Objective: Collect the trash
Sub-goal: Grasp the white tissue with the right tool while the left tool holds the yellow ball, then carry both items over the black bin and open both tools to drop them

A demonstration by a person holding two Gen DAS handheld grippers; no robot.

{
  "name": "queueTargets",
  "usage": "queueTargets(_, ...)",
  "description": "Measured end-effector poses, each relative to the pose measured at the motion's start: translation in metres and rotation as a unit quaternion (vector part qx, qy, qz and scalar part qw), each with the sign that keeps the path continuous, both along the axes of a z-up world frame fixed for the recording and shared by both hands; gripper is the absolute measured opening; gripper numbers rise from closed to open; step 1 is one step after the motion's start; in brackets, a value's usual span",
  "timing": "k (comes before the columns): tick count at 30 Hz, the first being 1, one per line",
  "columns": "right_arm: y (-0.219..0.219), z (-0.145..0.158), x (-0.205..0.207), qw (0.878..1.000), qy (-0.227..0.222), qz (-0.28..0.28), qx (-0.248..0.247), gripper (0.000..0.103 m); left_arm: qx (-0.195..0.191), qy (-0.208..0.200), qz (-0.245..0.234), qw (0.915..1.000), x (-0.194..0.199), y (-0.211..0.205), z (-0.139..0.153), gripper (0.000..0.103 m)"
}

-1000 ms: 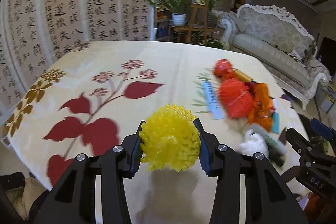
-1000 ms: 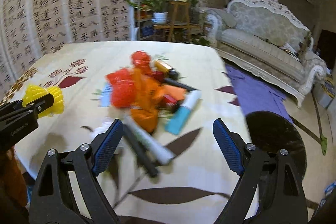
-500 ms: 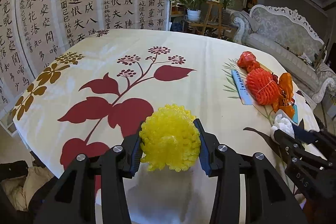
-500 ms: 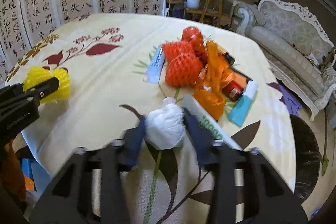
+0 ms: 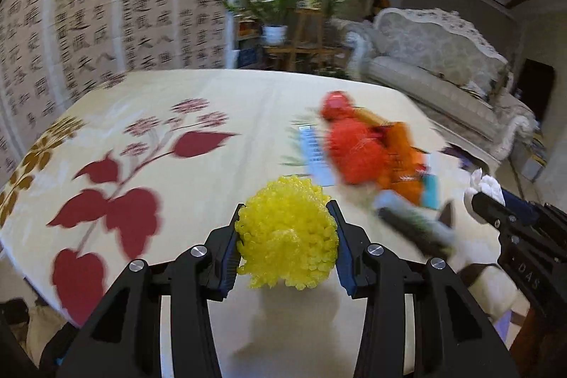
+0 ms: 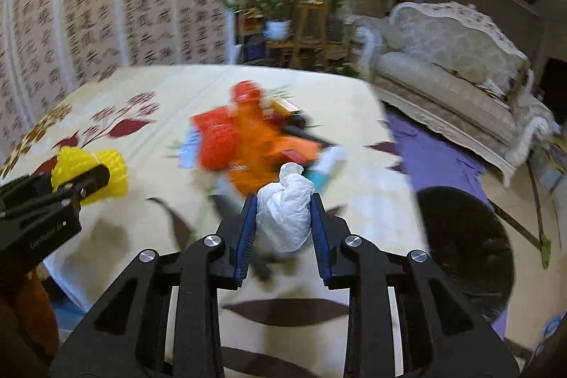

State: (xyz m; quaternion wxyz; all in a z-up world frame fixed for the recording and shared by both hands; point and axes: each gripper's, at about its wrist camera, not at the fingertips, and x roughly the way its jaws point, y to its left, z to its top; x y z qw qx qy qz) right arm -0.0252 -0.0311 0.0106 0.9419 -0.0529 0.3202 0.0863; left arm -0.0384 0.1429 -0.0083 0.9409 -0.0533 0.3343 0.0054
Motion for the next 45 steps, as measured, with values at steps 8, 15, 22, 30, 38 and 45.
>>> queueTargets(8, -0.089, 0.003, 0.003, 0.993, -0.014, -0.118, 0.000, 0.029, -0.003, -0.015, -0.096, 0.9953, 0.020, -0.081, 0.009, 0.045)
queueTargets(15, -0.146, -0.007, 0.008, 0.984, -0.016, -0.179, 0.003, 0.029, 0.003, -0.025, -0.151, 0.9883, 0.036, -0.143, 0.015, 0.045)
queueTargets(22, -0.184, -0.021, 0.018, 0.979, -0.013, -0.204, 0.013, 0.029, 0.019, -0.030, -0.184, 0.9824, 0.051, -0.196, 0.012, 0.045)
queueTargets(30, -0.213, -0.034, 0.034, 0.976, -0.006, -0.217, 0.028, 0.029, 0.037, -0.017, -0.202, 0.9785, 0.072, -0.241, -0.002, 0.045)
queueTargets(38, -0.234, -0.040, 0.044, 0.972, -0.005, -0.232, 0.044, 0.045, 0.059, -0.005, -0.219, 0.9739, 0.090, -0.274, -0.015, 0.056)
queueTargets(45, -0.243, -0.040, 0.040, 0.967, -0.007, -0.251, 0.047, 0.054, 0.056, 0.005, -0.199, 0.9784, 0.095, -0.268, -0.020, 0.072)
